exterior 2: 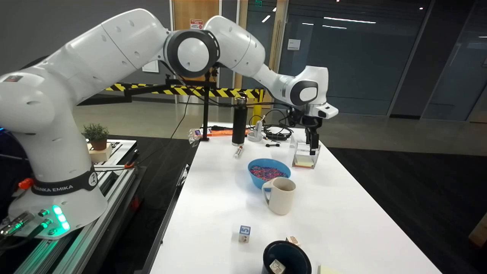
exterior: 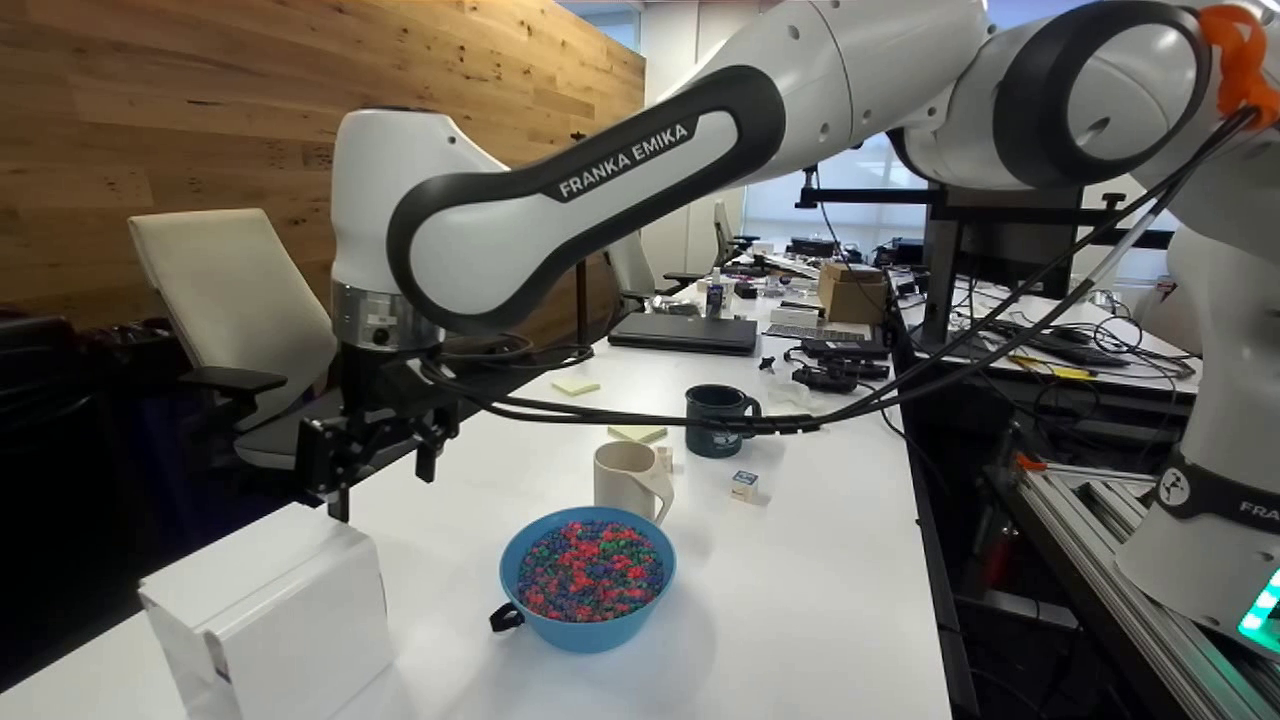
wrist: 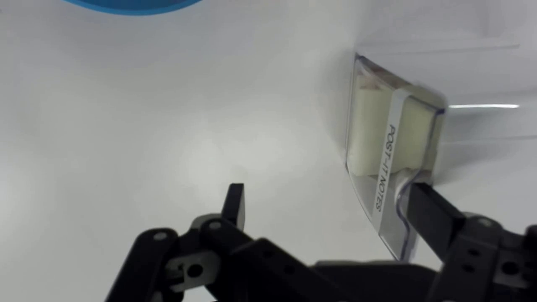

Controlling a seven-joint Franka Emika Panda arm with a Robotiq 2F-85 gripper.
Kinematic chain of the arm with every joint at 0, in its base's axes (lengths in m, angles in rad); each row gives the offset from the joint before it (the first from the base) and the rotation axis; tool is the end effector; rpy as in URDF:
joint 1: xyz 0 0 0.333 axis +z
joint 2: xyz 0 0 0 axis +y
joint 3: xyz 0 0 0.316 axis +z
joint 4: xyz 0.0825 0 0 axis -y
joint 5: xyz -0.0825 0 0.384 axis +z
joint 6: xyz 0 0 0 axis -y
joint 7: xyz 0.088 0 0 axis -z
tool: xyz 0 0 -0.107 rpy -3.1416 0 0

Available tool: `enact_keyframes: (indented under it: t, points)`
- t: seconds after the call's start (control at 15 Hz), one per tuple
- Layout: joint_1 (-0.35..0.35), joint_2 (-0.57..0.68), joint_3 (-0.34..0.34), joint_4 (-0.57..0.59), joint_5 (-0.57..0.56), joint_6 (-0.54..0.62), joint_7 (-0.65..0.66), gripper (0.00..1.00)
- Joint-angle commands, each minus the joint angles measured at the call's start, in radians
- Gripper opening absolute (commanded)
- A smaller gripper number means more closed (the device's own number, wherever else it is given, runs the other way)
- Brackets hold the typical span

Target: Open the door to the box on the table

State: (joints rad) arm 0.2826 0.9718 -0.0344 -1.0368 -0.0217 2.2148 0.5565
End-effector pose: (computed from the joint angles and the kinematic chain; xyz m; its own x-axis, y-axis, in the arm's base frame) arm 0.7715 0.2052 0.2685 0.9402 -0.2765 0.1990 -0.2684 -0.9610 -0.0672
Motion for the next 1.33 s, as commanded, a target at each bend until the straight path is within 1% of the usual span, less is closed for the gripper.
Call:
enact_keyframes:
  t: [0.0,1.27]
  points:
    - [0.001,0.025,-0.001,0.037,0.007,-0.008,-0.001,1.0]
    - [-0.004,0.037,0.0,0.06,0.008,-0.006,-0.008,1.0]
